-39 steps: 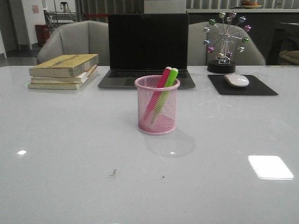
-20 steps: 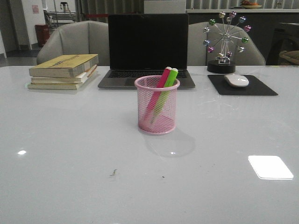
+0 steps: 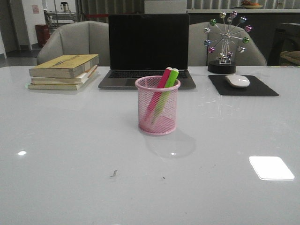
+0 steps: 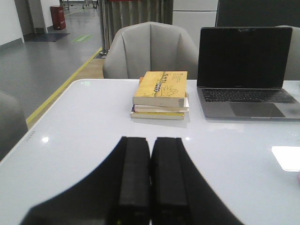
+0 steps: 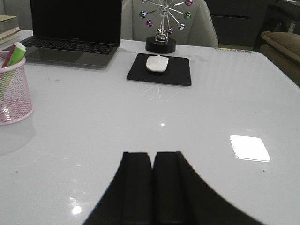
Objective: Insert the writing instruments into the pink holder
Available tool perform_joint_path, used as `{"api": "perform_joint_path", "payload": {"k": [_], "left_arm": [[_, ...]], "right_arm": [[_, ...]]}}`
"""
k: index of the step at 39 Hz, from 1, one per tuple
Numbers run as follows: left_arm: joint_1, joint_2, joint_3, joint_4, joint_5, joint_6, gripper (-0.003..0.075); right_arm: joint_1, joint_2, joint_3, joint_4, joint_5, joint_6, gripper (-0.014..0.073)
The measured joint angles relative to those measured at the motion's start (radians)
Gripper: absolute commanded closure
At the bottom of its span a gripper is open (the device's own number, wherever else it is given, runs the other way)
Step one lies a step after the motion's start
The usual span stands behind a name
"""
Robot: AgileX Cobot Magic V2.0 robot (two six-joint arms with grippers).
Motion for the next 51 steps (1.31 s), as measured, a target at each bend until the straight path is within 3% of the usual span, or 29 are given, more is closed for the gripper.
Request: {"api": "perform_joint_path", "payload": {"k": [15, 24, 51], "left_arm": [[0.008, -0.17, 0.248, -0.041, -0.18, 0.0, 0.0623], [0.011, -0.239, 0.345, -0.041, -0.214, 0.0, 0.0623], [0.013, -0.301, 0.348, -0.007, -0.194, 0.0, 0.0623]], "right_arm": [[0.0, 0.0, 0.0, 0.0, 0.0, 0.0, 0.0535], [0.0, 0.0, 0.0, 0.0, 0.0, 0.0, 0.0535], [0.0, 0.0, 0.0, 0.0, 0.0, 0.0, 0.0535]]}}
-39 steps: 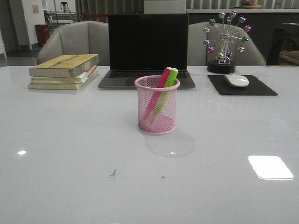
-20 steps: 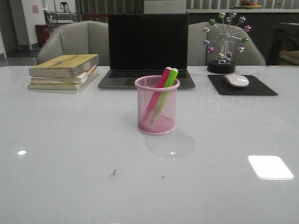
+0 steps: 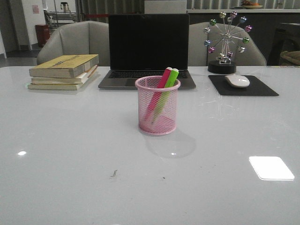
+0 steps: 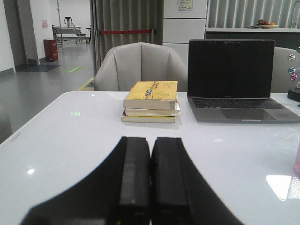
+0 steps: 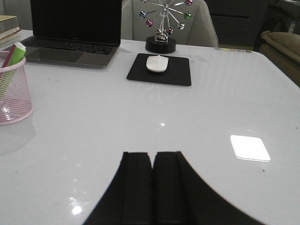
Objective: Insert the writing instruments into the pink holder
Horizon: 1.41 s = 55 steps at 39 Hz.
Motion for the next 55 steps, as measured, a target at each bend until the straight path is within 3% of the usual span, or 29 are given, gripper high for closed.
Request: {"api": "perform_joint_path", "payload": {"k": [55], "left_arm": [[0.0, 0.0, 0.0, 0.002, 0.0, 0.0, 0.0623]], "right_arm": [[0.0, 0.0, 0.0, 0.0, 0.0, 0.0, 0.0535]]}}
